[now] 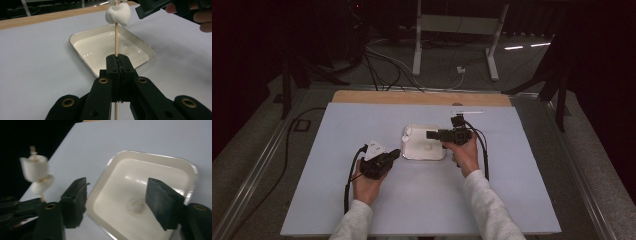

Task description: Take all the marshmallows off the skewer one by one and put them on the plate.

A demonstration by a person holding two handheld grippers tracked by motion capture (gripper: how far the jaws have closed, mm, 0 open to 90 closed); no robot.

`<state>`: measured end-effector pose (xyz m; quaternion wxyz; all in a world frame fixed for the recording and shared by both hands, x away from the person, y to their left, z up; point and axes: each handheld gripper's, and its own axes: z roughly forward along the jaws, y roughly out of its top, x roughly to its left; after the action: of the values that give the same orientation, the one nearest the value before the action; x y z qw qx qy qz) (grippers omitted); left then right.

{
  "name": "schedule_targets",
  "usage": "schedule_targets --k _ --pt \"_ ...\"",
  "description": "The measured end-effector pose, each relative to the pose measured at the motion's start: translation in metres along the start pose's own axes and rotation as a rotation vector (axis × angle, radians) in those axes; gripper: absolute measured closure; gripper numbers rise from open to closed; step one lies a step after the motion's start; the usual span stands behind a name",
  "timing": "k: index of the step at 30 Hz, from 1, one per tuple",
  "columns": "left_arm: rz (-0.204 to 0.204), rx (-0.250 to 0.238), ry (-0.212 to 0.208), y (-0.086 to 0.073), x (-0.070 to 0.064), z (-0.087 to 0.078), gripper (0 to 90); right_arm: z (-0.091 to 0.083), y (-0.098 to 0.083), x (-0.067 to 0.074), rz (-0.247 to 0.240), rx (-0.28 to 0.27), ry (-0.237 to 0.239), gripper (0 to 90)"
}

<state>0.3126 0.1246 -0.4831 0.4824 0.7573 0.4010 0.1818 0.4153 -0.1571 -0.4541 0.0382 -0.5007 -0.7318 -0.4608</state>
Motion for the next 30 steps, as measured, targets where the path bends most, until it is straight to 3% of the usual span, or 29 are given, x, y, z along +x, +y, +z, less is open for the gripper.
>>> schedule_targets --k 10,24,30 --pt "0.000 0.002 -0.001 0.000 -0.001 0.001 90.0 -0.004 0.002 0.017 -0.015 -0.018 0.081 28.6" --pt "-0.007 0.003 -0.010 0.000 -0.004 0.003 90.0 0.002 0.006 0.043 -0.058 -0.021 0.146 25.3" --pt "-0.010 0.003 -0.018 0.000 -0.006 0.004 90.0 0.009 0.006 0.052 -0.069 -0.006 0.172 30.4"
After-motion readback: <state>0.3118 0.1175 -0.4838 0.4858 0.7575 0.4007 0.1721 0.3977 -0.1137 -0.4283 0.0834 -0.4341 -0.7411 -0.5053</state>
